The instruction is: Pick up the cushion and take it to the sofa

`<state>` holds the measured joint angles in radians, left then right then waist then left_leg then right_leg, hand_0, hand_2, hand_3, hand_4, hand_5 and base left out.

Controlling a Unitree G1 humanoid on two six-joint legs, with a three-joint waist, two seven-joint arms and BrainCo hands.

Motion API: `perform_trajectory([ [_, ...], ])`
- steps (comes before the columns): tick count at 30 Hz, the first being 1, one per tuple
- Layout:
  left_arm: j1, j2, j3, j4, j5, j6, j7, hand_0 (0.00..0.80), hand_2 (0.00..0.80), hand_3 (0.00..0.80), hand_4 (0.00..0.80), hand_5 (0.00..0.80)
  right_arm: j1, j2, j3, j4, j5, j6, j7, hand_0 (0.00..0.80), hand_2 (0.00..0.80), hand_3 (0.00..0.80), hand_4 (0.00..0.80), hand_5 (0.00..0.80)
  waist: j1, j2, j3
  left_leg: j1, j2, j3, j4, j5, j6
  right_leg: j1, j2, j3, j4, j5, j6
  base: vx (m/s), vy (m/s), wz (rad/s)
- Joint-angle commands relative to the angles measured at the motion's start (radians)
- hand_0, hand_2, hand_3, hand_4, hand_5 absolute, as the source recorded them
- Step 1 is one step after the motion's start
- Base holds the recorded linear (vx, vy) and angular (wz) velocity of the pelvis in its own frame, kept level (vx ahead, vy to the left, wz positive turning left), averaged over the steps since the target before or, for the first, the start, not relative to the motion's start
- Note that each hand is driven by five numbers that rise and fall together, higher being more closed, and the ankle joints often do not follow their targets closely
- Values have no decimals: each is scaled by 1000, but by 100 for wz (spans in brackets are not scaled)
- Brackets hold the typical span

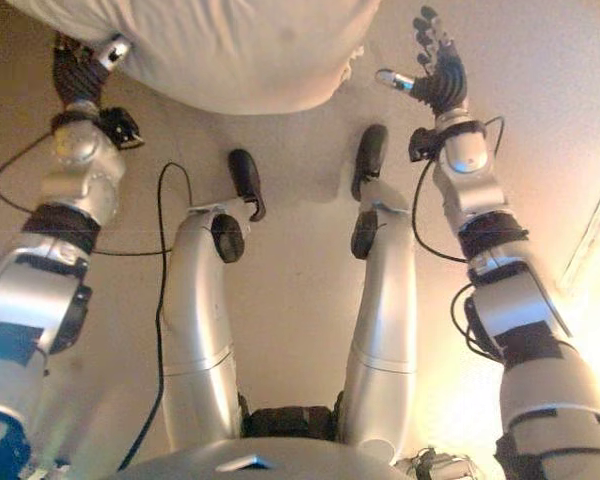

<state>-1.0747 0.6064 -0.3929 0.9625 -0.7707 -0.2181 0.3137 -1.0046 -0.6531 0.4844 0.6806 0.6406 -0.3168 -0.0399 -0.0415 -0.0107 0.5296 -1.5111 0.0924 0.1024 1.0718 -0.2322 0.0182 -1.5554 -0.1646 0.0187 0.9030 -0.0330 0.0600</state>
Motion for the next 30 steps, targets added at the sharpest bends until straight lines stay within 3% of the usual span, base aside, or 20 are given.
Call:
perform_trajectory([
  [1, -42, -9, 6, -17, -28, -6, 0, 0, 0, 0, 0, 0, -26, -33, 39, -83, 31, 2, 11, 0, 0, 0, 0, 0, -22, 46, -10, -23, -24, -60, -135, 116, -106, 60, -9, -10, 6, -14, 42, -14, 20, -5],
  [7, -115, -11, -2, 5, -105, -32, -20, 0, 0, 0, 0, 0, -106, -17, 67, -38, 39, -10, 36, 0, 0, 0, 0, 0, -22, 53, -10, -11, -26, -55, -199, 132, -112, 73, -3, -9, -45, -9, 50, -9, 14, -2],
  [12, -207, -16, -5, 60, -188, 26, 63, 0, 0, 0, 0, 0, -183, 7, 82, -10, 45, -7, 39, 0, 0, 0, 0, 0, -22, 53, -10, -14, -30, -51, -234, 143, -111, 74, -5, -15, -78, -4, 55, -28, 8, 0],
  [13, -230, -11, 0, 74, -204, 23, 61, 0, 0, 0, 0, 0, -202, 9, 83, -6, 48, -8, 32, 0, 0, 0, 0, 0, -22, 52, -10, -34, -30, -43, -257, 185, -101, 57, -7, -21, -104, 34, 49, -99, -11, 6],
  [18, -311, -23, -19, 97, -213, 9, 73, 0, 0, 0, 0, 0, -266, 21, 103, 12, 98, 5, 47, 0, 0, 0, 0, 0, -26, 52, -10, -50, -43, -44, -281, 192, -100, 44, -6, -21, -135, 45, 54, -14, -8, 7],
  [23, -347, -38, -48, 80, -226, 1, 25, 0, 0, 0, 0, 0, -336, 54, 153, 4, 96, 52, 229, 0, 0, 0, 0, 0, -21, 68, -10, -39, -59, -39, -340, 212, -102, 51, -2, -20, -185, 54, 61, -1, -1, 1],
  [28, -345, -49, -76, 60, -219, -3, -63, 0, 0, 0, 0, 0, -380, 86, 200, -9, 66, 88, 224, 0, 0, 0, 0, 0, -11, 85, -10, -22, -68, -30, -383, 228, -107, 64, 3, -21, -218, 57, 61, 4, 7, 8],
  [29, -340, -52, -81, 56, -215, -16, -86, 690, 690, 690, 690, 690, -390, 94, 207, -4, 67, 100, 216, 0, 0, 0, 0, 0, -9, 92, -10, -16, -67, -26, -396, 234, -108, 68, 6, -21, -229, 57, 60, 3, 58, 13],
  [30, -338, -55, -84, 52, -218, -18, -96, 800, 800, 800, 800, 800, -397, 97, 213, 0, 66, 103, 209, 182, 182, 182, 182, 182, -7, 95, -10, -14, -68, -24, -405, 237, -109, 70, 8, -21, -236, 58, 60, 4, 66, 12],
])
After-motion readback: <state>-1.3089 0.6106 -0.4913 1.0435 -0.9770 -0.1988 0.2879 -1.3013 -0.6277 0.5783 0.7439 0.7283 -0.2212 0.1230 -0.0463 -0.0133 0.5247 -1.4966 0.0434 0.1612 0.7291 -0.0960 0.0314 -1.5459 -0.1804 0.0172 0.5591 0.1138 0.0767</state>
